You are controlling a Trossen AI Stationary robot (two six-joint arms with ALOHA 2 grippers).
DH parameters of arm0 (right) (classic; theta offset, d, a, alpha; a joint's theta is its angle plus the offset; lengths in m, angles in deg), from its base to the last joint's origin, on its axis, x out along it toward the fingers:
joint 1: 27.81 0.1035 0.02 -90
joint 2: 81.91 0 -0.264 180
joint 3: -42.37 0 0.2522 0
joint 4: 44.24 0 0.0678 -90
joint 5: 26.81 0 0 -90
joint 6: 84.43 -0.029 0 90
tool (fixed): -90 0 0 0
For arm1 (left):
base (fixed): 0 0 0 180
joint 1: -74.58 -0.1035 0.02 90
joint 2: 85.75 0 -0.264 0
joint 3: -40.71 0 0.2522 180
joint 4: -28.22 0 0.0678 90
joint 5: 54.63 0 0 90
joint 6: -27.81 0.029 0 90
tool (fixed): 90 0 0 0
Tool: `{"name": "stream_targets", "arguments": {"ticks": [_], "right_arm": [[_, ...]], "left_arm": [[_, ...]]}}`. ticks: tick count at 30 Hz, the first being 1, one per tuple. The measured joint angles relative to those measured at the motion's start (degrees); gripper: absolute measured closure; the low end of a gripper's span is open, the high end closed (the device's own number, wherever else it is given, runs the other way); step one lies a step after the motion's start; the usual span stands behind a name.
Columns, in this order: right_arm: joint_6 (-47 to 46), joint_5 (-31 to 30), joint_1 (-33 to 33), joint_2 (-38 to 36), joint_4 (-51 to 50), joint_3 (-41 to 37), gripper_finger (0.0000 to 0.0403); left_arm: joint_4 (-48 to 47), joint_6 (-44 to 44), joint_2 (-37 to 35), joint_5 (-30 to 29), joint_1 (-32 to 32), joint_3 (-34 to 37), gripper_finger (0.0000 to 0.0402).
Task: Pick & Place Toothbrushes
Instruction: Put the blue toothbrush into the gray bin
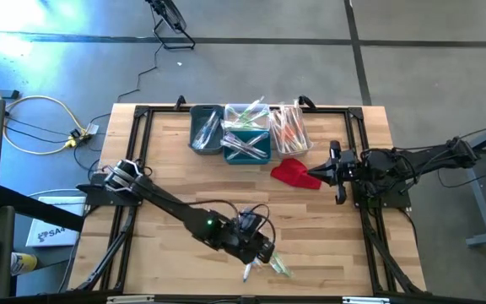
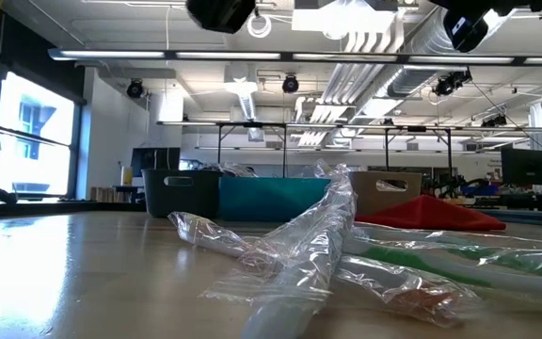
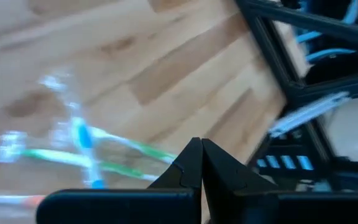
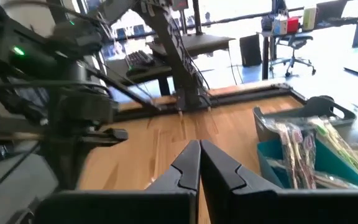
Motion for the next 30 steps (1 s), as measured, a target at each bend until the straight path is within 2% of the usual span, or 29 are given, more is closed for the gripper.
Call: {"name": "stream_targets", "arguments": {"ticks": [5,12,26,30], "right_arm": [[0.0,-1.1,0.0,0.0,-2.6,0.0,0.0399],[0.0,-2.7,0.0,0.0,-5.8,0.0,0.0399],[0.0,-2.7,0.0,0.0,-6.5,0.0,0.0399],[0.3,-2.7,0.0,0.0,-6.5,0.0,0.0399]], "left_arm": [[0.4,-3.5,3.2,2.6,-0.1,-0.9,0.0401],[-6.3,-10.7,6.0,6.5,-0.1,-0.8,0.0401],[-5.4,-11.1,6.5,6.4,-0.5,-0.9,0.0401],[-5.6,-11.1,6.5,6.7,-1.2,-0.9,0.0380]]}}
